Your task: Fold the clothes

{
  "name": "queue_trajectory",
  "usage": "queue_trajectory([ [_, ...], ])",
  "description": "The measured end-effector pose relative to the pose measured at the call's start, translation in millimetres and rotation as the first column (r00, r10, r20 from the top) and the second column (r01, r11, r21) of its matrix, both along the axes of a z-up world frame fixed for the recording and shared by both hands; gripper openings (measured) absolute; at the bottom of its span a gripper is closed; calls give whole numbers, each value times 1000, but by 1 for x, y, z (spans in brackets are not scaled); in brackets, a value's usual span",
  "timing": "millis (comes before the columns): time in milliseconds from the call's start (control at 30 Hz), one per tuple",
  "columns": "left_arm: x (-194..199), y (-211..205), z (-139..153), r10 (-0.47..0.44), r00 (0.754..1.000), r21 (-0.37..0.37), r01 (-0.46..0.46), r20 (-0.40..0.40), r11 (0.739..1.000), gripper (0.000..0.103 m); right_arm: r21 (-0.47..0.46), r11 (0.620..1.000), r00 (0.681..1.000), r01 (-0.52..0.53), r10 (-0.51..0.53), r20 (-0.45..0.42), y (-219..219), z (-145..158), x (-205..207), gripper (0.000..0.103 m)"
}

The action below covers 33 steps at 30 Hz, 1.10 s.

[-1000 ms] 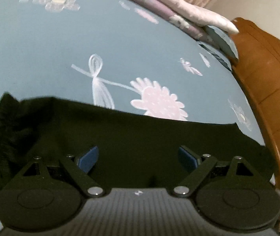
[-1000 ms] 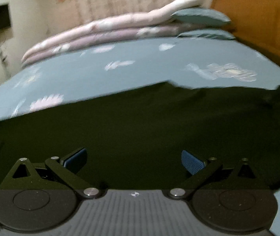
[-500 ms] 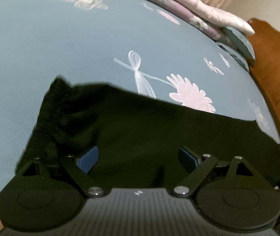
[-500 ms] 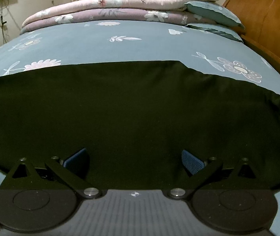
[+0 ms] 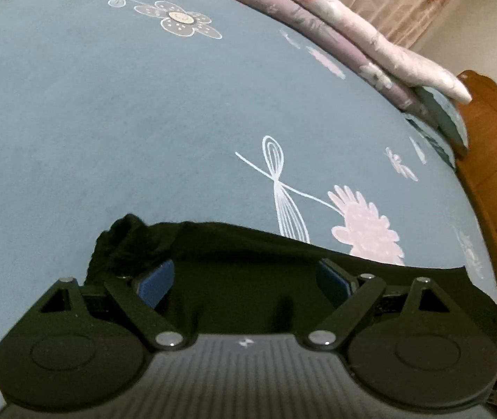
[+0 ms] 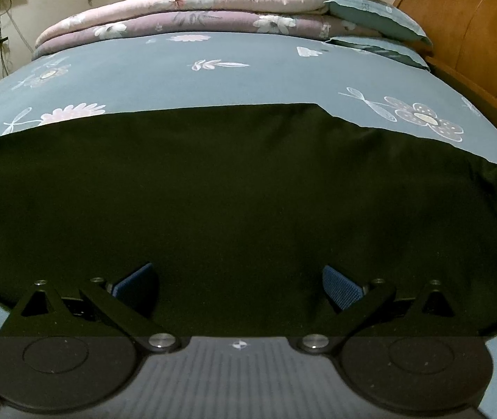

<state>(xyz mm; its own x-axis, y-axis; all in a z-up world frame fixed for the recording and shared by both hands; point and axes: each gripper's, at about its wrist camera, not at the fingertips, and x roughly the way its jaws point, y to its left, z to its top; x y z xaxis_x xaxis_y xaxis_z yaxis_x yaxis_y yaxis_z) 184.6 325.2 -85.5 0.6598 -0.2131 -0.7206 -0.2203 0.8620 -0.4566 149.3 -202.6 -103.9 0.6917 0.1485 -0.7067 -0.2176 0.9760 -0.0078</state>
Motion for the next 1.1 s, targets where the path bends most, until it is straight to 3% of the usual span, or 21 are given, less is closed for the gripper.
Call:
queue_trajectory([
  [167, -23, -13, 23, -32, 999, 64, 31, 16, 997, 88, 0, 1000, 1000, 1, -1, 9, 0, -1, -1, 103],
  [267, -41, -23, 30, -87, 995, 46, 85, 39, 995, 88, 0, 1000, 1000, 2, -2, 12, 0, -2, -2, 103],
  [367, -60, -33, 24, -107, 994, 49, 107, 11, 993, 88, 0, 1000, 1000, 2, -2, 14, 0, -2, -3, 103],
  [533, -84, -36, 1, -66, 994, 74, 72, -88, 995, 88, 1, 1000, 1000, 0, 0, 21, 0, -2, -4, 103],
  [600, -94, -36, 1, -66, 996, 65, 70, -64, 995, 89, 2, 1000, 1000, 0, 0, 20, -1, -2, -4, 103],
  [733, -96, -41, 7, -63, 995, 99, 70, -77, 993, 89, 2, 1000, 1000, 1, -1, 23, -1, -2, -4, 103],
  [833, -92, -52, 19, -88, 995, 163, 92, -36, 982, 89, 1, 1000, 1000, 2, -2, 22, 0, -2, -3, 103],
  [933, -83, -57, 21, -108, 994, 174, 110, -22, 979, 89, 4, 1000, 1000, 3, -3, 20, 0, -2, -3, 103],
  [1100, -75, -64, 4, -97, 991, 206, 115, -93, 972, 89, 5, 1000, 1000, -7, 7, 17, -1, -1, -3, 103],
])
